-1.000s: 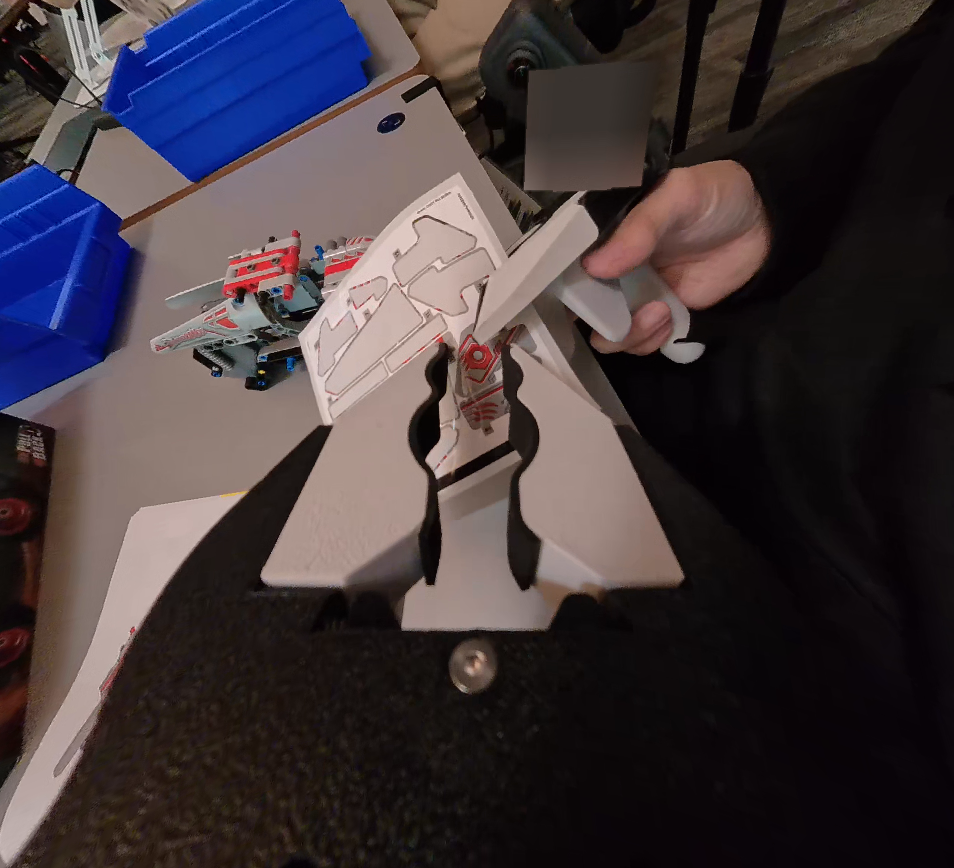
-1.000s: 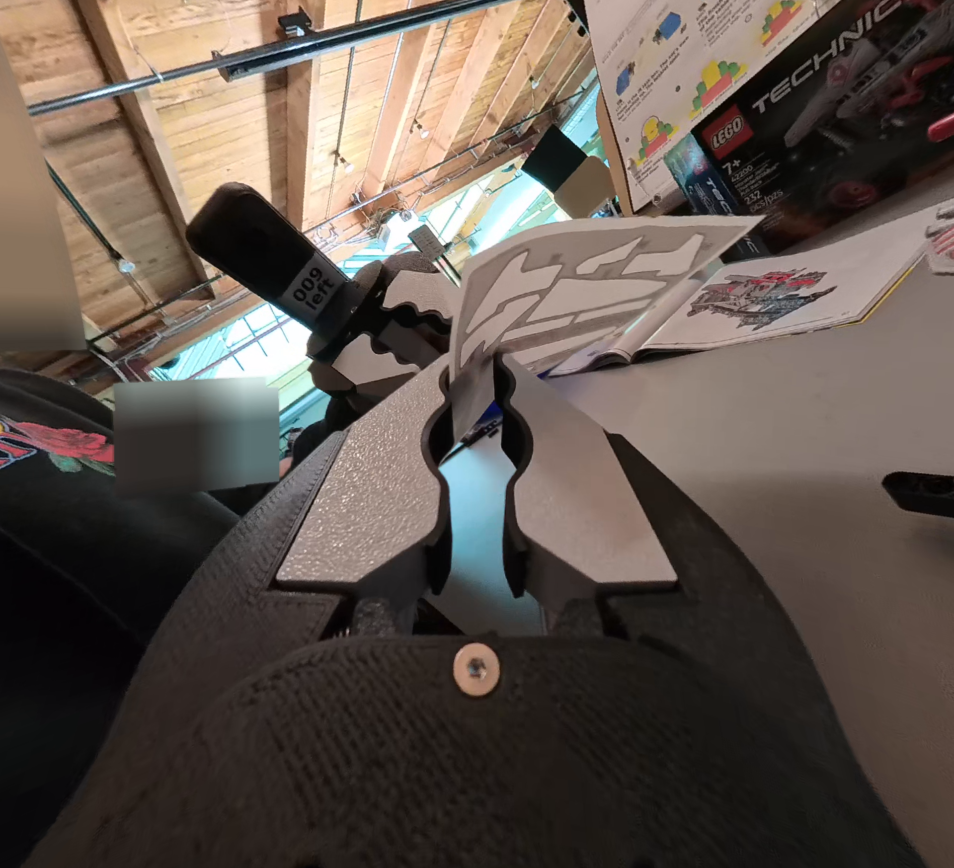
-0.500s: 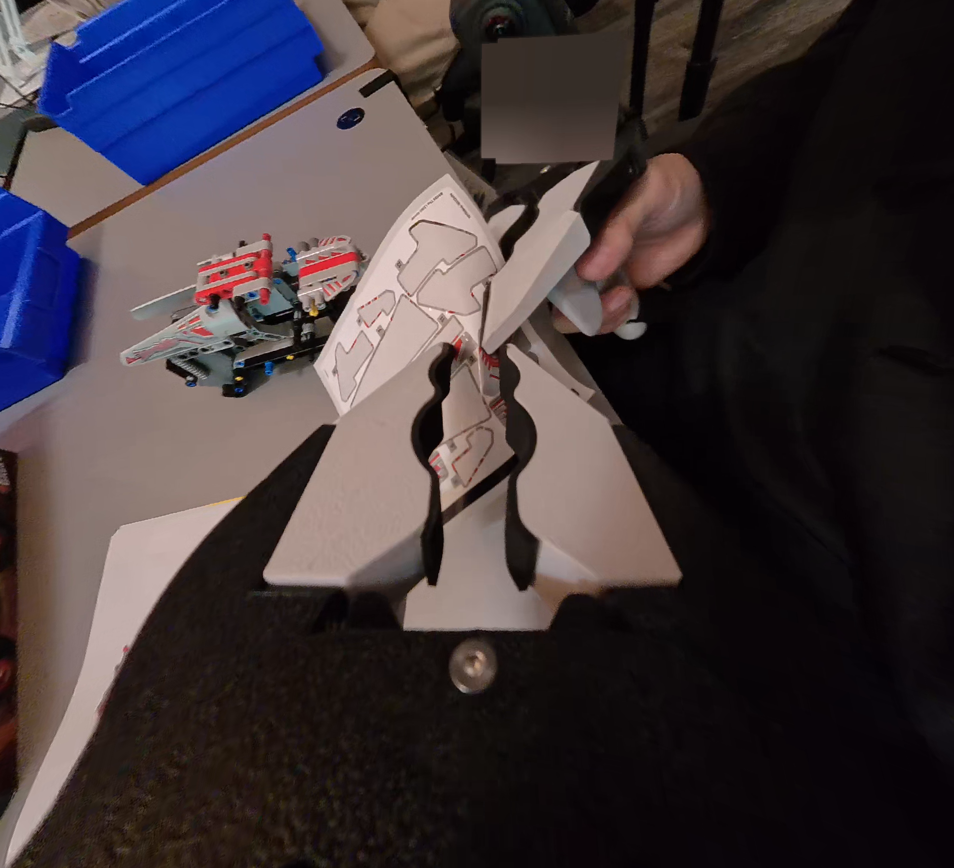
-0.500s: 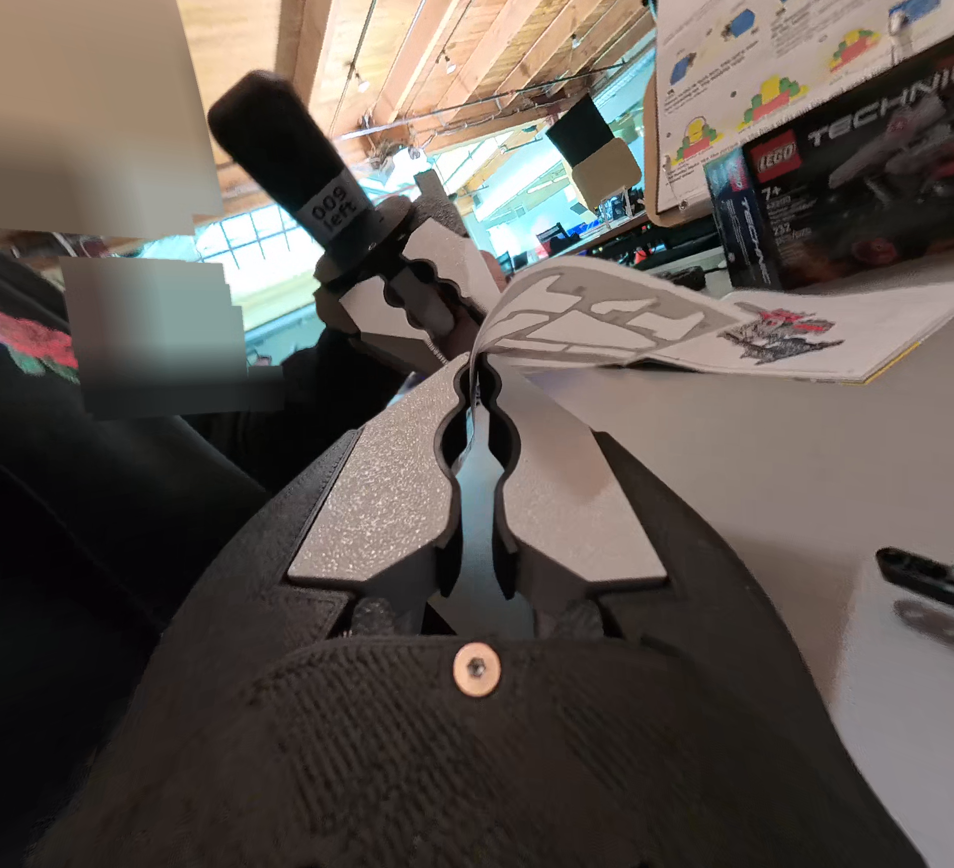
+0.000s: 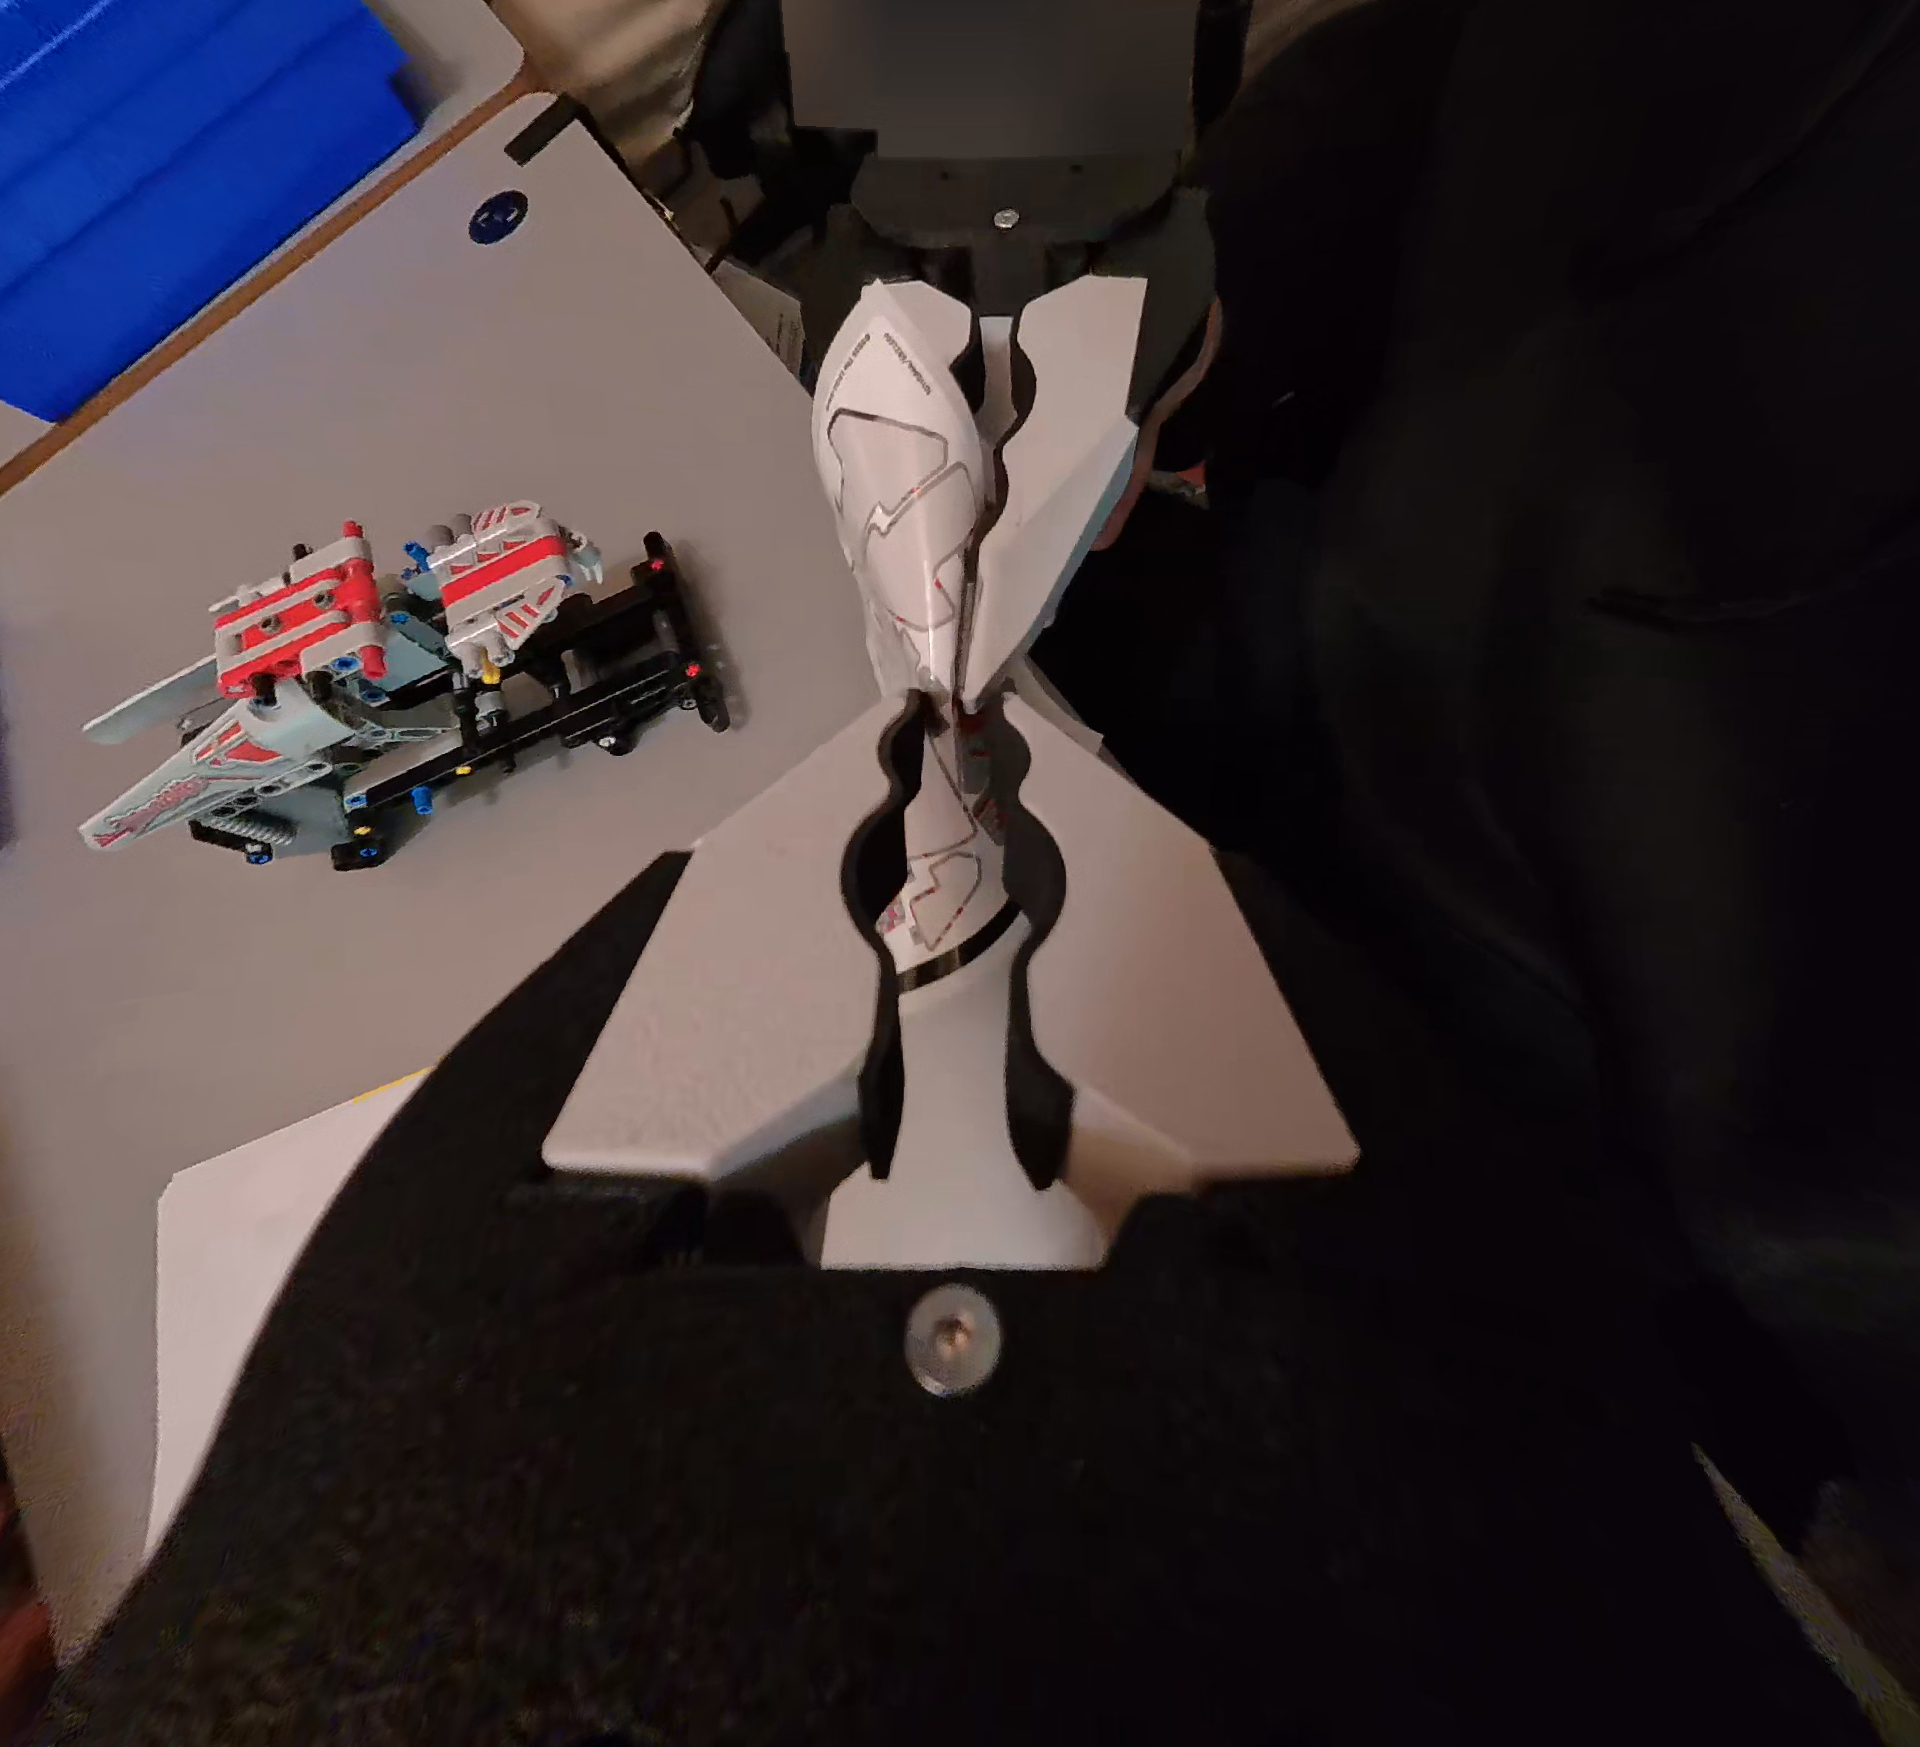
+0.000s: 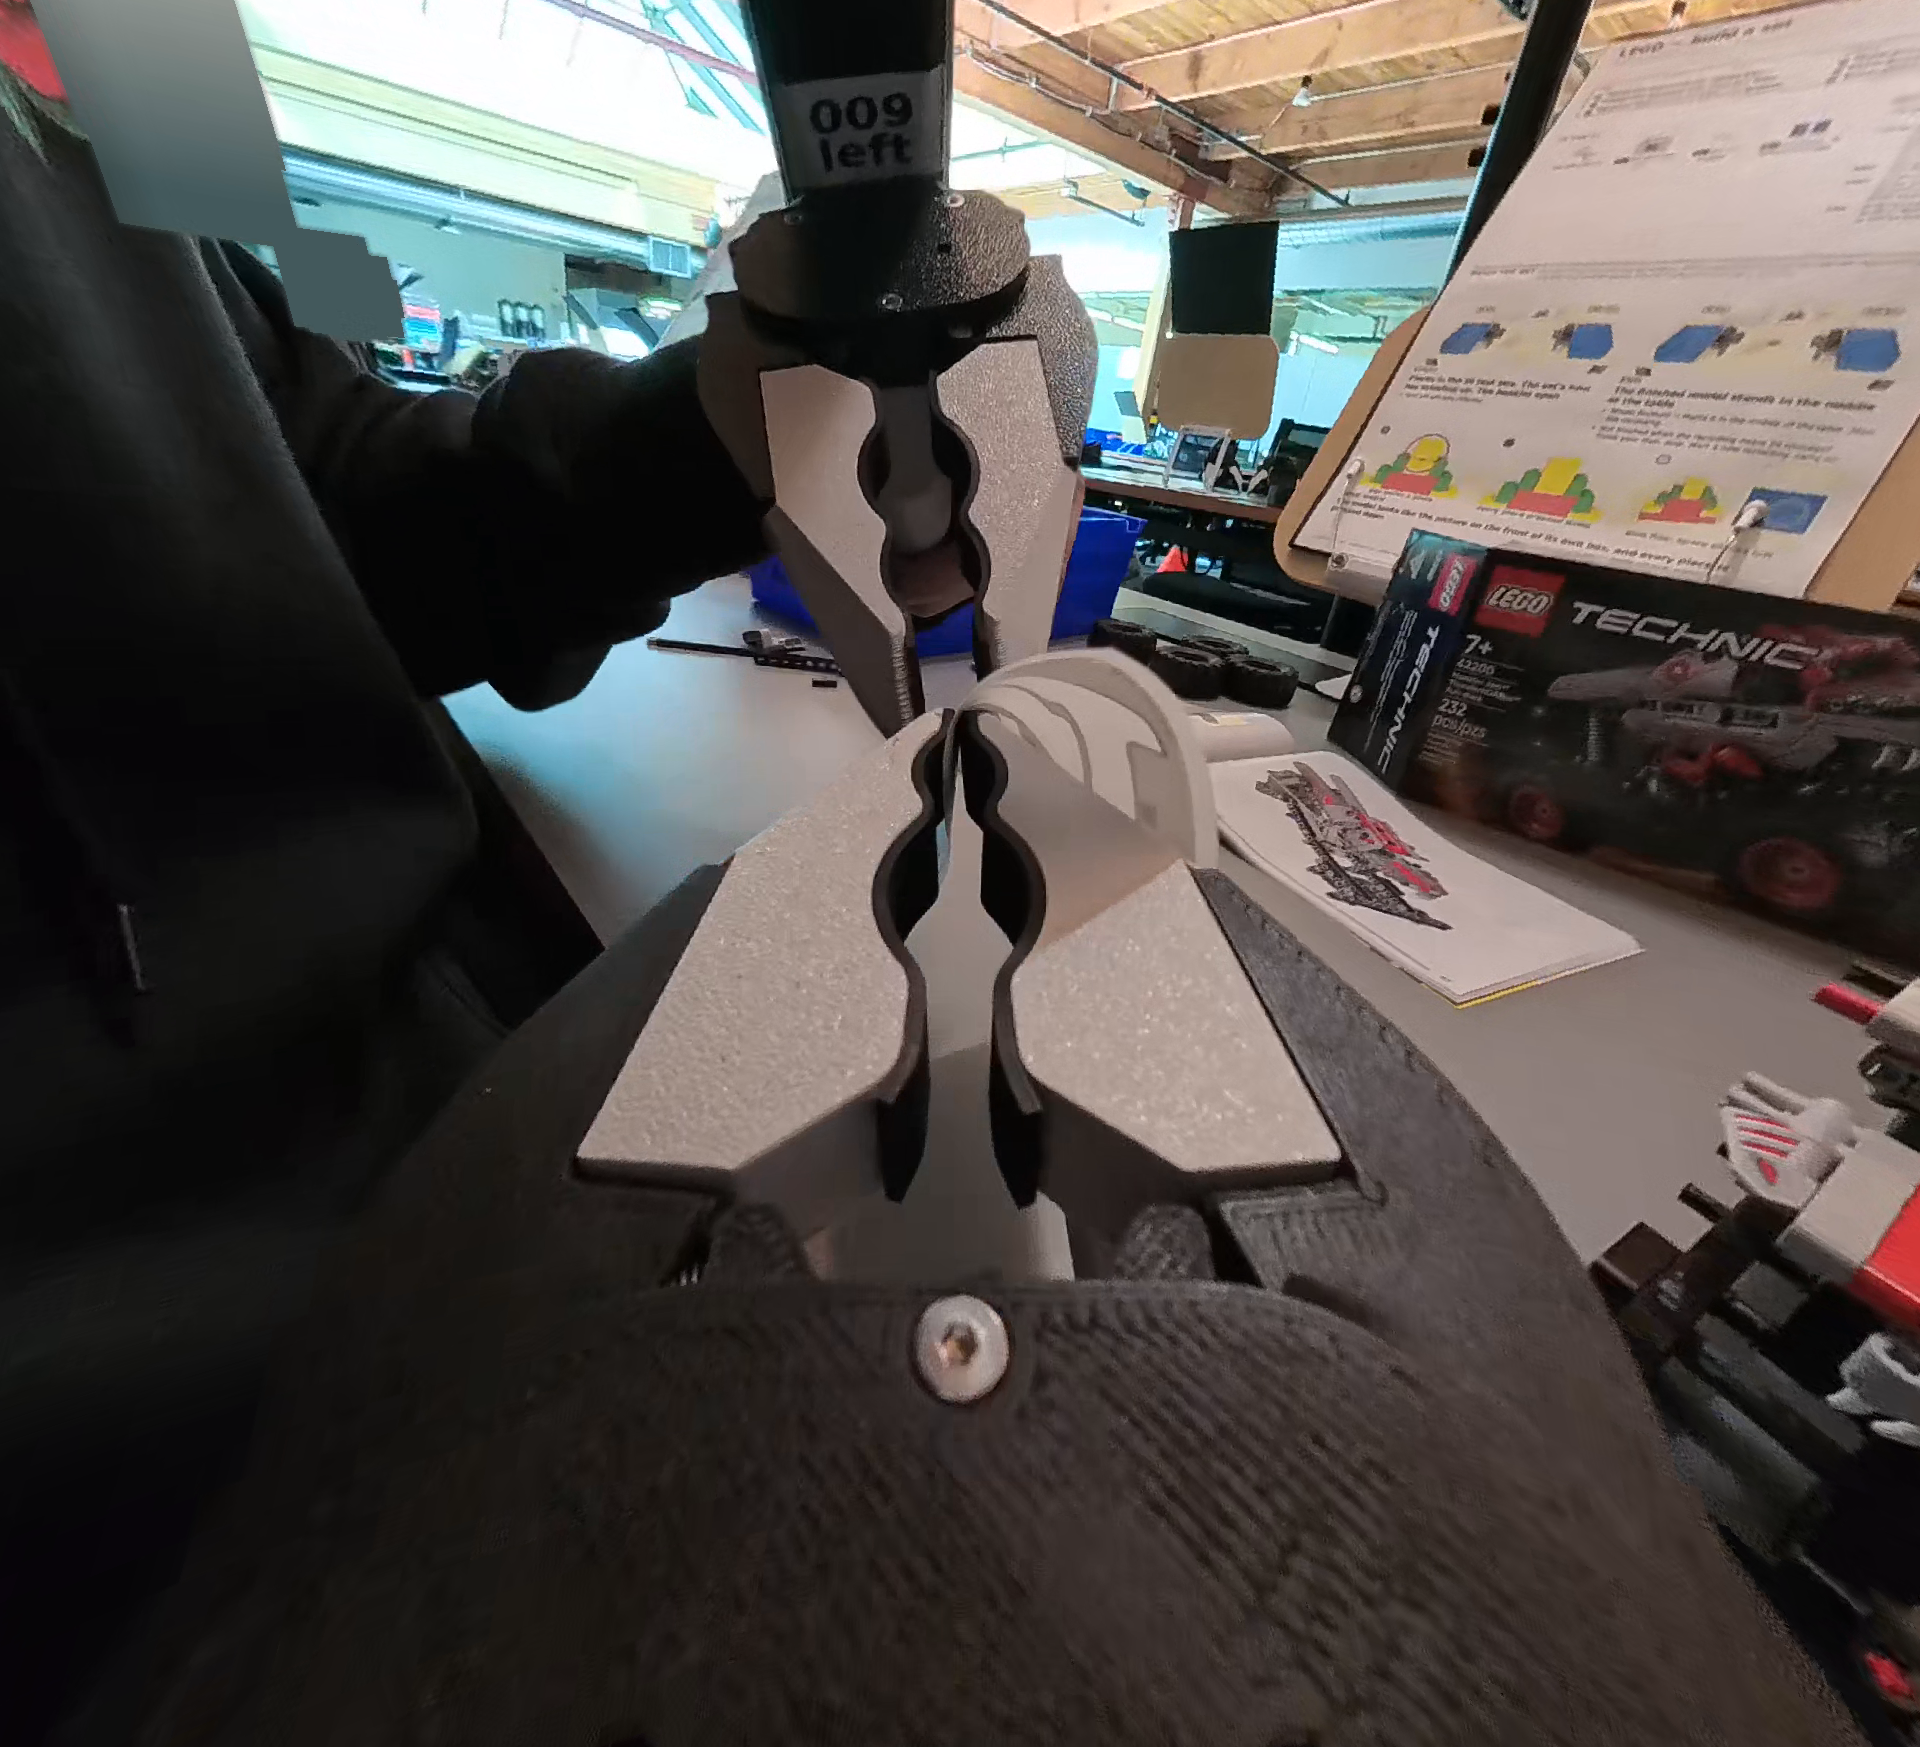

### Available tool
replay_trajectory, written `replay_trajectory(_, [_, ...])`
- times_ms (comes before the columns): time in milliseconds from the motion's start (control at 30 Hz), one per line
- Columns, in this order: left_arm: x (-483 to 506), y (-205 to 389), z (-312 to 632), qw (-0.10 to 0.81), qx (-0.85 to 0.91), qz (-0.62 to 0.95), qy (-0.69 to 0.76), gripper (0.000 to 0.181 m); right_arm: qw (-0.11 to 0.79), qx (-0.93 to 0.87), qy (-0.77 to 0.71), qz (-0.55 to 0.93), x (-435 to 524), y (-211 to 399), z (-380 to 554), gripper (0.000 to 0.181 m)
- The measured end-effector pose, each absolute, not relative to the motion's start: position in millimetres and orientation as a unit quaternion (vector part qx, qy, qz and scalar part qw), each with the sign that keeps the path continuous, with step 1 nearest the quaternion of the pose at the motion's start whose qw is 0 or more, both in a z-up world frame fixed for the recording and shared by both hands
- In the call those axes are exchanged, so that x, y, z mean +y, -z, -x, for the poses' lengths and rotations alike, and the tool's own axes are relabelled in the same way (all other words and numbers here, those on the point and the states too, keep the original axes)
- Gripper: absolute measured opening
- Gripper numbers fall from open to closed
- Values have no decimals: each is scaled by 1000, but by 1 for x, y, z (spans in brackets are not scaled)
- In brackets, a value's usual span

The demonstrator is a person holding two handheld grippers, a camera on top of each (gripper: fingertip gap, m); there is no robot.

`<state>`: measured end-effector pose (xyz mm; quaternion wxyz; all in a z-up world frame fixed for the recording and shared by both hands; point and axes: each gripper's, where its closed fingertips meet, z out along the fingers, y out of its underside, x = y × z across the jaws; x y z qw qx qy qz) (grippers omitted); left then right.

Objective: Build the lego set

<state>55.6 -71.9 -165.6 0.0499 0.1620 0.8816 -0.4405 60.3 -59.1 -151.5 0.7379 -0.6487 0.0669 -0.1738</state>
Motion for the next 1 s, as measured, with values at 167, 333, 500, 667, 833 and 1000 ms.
replay_trajectory(167, [-69, 167, -53, 35, 886, -168, 432, 8, 724, 44, 191, 661, -57, 154, -57, 0])
replay_trajectory(333, [-69, 163, -55, 29, 884, -161, 439, 11, 744, 73, 157, 646, -58, 150, -58, 0])
replay_trajectory(500, [-66, 159, -62, 62, 886, -166, 428, 11, 747, 93, 141, 643, -58, 152, -62, 0])
replay_trajectory(667, [-65, 153, -62, 55, 882, -161, 439, 7, 757, 109, 125, 632, -60, 150, -64, 0])
replay_trajectory(833, [-68, 159, -62, 55, 884, -169, 431, 7, 766, 120, 101, 623, -61, 150, -64, 0])
replay_trajectory(1000, [-70, 156, -56, 23, 875, -189, 445, 4, 785, 113, 45, 608, -62, 147, -57, 0])
